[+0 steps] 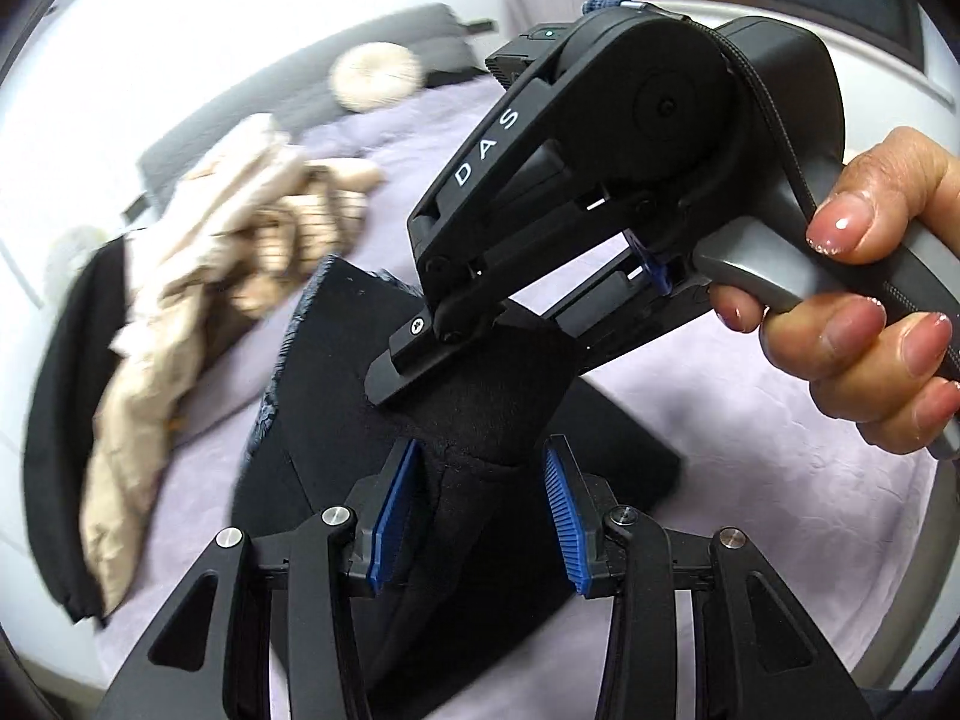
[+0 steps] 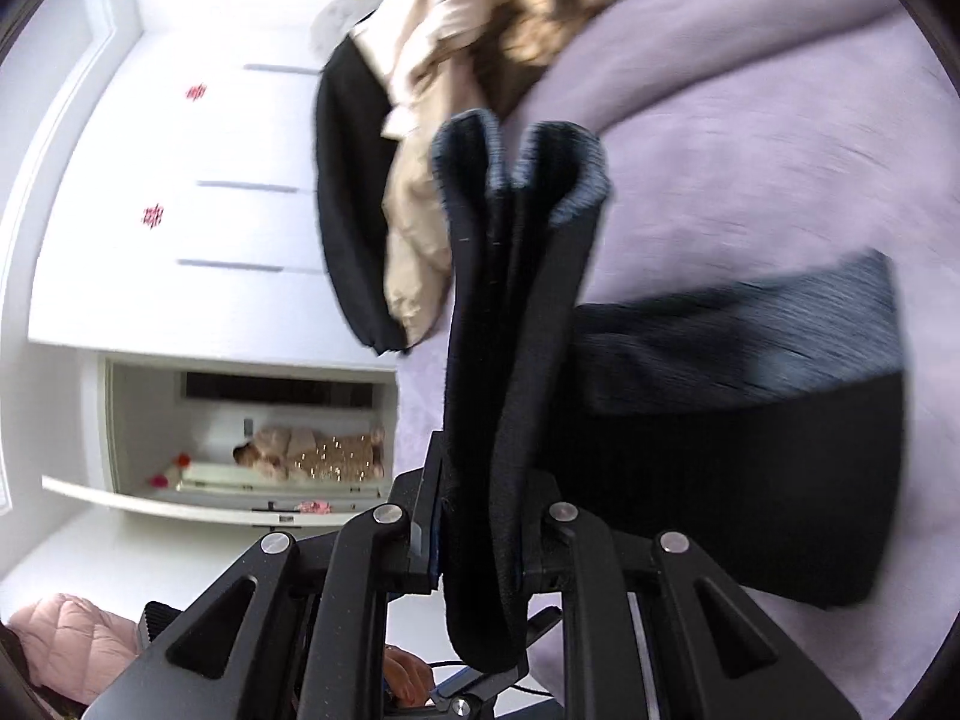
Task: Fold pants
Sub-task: 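Grasp the trouser end with the right gripper and fold it toward the waistband, then press the folded trousers flat with both grippers open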
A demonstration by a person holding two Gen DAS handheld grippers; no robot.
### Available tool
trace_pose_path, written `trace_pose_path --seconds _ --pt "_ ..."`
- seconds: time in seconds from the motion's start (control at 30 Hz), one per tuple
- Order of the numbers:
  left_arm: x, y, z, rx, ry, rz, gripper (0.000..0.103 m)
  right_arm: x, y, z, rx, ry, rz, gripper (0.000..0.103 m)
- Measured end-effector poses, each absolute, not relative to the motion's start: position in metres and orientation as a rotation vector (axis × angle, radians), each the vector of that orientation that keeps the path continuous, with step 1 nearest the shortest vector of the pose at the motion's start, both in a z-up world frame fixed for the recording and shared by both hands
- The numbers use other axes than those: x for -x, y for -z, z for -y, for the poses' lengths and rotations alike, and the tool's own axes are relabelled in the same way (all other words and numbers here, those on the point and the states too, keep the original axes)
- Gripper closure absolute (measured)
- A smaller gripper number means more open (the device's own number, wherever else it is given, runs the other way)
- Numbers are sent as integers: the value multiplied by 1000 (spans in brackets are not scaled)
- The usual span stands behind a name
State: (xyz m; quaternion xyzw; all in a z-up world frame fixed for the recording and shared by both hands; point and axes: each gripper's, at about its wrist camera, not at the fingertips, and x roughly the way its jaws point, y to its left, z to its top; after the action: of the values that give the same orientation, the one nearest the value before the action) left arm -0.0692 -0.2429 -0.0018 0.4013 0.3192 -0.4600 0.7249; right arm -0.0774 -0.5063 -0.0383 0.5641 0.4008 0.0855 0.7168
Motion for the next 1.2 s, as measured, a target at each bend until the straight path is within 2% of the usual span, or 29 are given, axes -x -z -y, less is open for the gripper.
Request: trace_pose_path --seconds 0.23,0.27,0.47,0.5,0.53,0.57,0.6,0.7,0.77,0.97,1.07,1.1,1.2 --pt "92 69 270 -991 1040 -836 60 123 113 537 -1330 -84 -945 86" --pt "92 72 270 -1011 1034 -853 58 126 119 538 -1334 -78 -948 86" --pt "72 45 252 -977 1039 -958 57 124 124 541 -1266 -23 -975 83" --pt "68 42 249 -957 1025 -977 55 119 122 540 -1228 2 -1001 83" --pt "54 34 242 -919 984 -1012 47 115 117 539 -1200 16 -1024 81" --pt "49 30 235 -890 939 -1034 21 114 112 537 -1168 36 -1051 81" --pt "33 25 227 -850 881 -1054 12 113 108 536 -1146 51 -1066 81" --pt "-16 9 207 -744 747 -1090 12 113 93 531 -1071 127 -1131 78" --pt "-53 8 194 -695 624 -1123 12 111 80 530 -979 233 -1170 71" --pt "-102 37 178 -616 481 -1268 12 94 34 515 -796 292 -1106 70" --pt "-109 70 182 -617 472 -1323 11 75 47 497 -723 260 -1172 70" --pt "-108 78 182 -619 471 -1338 1 72 57 492 -704 260 -1212 70" --pt "-104 92 177 -567 416 -1360 0 69 88 479 -649 305 -1287 70"
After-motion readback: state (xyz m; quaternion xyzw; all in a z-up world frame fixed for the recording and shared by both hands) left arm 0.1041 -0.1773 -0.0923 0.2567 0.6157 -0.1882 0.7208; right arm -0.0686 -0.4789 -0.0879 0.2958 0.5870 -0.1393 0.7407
